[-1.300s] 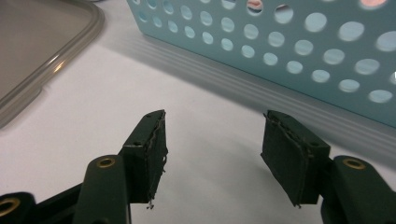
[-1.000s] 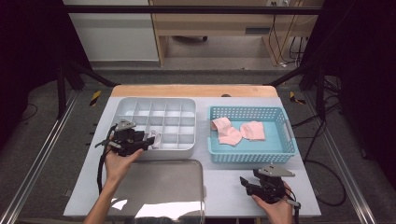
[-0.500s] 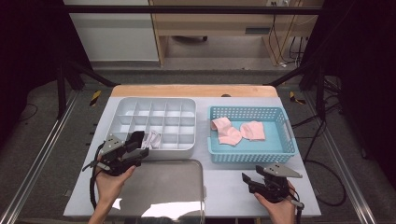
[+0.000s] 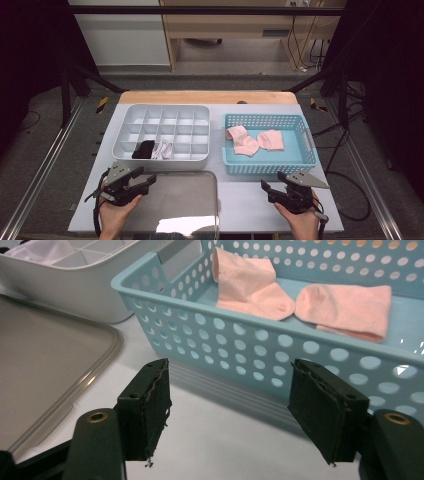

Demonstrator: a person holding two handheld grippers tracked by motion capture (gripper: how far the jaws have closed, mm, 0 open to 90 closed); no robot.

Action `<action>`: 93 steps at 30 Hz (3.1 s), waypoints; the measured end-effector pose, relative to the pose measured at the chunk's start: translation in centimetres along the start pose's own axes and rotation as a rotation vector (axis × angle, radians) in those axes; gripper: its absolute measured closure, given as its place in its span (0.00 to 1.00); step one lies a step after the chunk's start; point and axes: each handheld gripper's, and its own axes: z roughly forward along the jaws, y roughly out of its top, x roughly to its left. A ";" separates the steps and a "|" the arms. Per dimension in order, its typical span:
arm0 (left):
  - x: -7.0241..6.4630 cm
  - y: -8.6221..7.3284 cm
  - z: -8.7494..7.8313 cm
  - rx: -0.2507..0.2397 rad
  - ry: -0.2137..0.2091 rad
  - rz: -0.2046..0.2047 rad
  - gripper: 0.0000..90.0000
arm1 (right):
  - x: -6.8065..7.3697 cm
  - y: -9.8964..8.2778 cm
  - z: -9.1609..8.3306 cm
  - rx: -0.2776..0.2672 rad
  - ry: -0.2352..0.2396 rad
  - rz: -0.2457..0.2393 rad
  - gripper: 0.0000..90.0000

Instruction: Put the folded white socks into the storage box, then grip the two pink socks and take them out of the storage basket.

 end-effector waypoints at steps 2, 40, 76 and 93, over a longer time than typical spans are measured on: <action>-0.1 -0.4 -0.1 -0.004 -0.003 -0.003 0.44 | -0.1 0.3 -0.1 -0.007 0.000 0.002 0.35; 1.2 -2.6 -0.1 0.032 0.021 -0.037 0.42 | -2.6 8.2 3.0 -0.083 -0.063 0.025 0.41; 1.9 -2.5 -0.4 0.010 0.033 -0.041 0.48 | -7.7 12.5 11.5 0.026 -0.176 0.044 0.40; 2.0 -2.6 -0.3 0.013 0.034 -0.034 0.52 | -9.9 10.3 15.2 0.168 -0.197 0.056 0.38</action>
